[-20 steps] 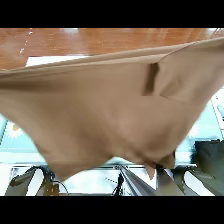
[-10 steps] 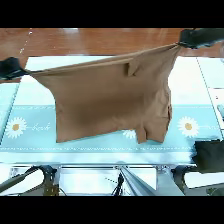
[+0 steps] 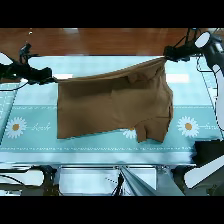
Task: Fold the shirts.
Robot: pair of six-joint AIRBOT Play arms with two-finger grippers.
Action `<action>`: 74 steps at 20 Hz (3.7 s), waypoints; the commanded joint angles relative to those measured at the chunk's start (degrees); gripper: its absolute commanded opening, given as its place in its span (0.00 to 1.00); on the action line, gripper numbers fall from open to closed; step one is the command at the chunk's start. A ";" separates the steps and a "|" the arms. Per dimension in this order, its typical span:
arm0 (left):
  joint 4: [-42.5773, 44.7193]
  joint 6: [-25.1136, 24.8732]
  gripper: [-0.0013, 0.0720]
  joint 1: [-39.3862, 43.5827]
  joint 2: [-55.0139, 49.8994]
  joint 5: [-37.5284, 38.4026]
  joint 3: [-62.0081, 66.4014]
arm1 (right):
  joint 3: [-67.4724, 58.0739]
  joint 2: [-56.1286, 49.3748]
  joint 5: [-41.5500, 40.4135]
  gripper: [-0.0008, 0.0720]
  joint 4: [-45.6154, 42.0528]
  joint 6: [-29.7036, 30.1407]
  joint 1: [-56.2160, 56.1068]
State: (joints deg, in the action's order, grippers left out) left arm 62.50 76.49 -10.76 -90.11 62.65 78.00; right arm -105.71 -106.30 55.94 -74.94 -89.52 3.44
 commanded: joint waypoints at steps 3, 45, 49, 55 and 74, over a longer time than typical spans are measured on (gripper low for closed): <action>6.21 -0.59 0.04 0.44 -1.18 11.63 0.02 | -0.04 0.96 18.27 0.04 -5.57 3.63 -0.04; -10.71 -6.69 0.04 -7.54 13.42 1.20 -46.80 | 42.77 27.32 21.38 0.60 6.27 19.08 22.62; -10.71 -9.01 0.04 -7.54 13.46 2.99 -44.76 | 53.22 31.80 21.09 0.61 13.70 19.98 29.40; -10.71 -9.03 0.04 -7.54 13.46 3.45 -44.41 | 64.65 33.03 16.41 0.67 15.23 21.44 23.74; -21.24 -12.85 0.04 -7.04 21.68 6.32 -26.62 | 44.92 39.01 0.09 0.04 18.18 13.66 7.43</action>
State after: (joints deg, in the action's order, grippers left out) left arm 45.95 64.23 -18.17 -71.48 68.88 46.11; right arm -53.39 -68.51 59.35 -62.96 -75.81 11.38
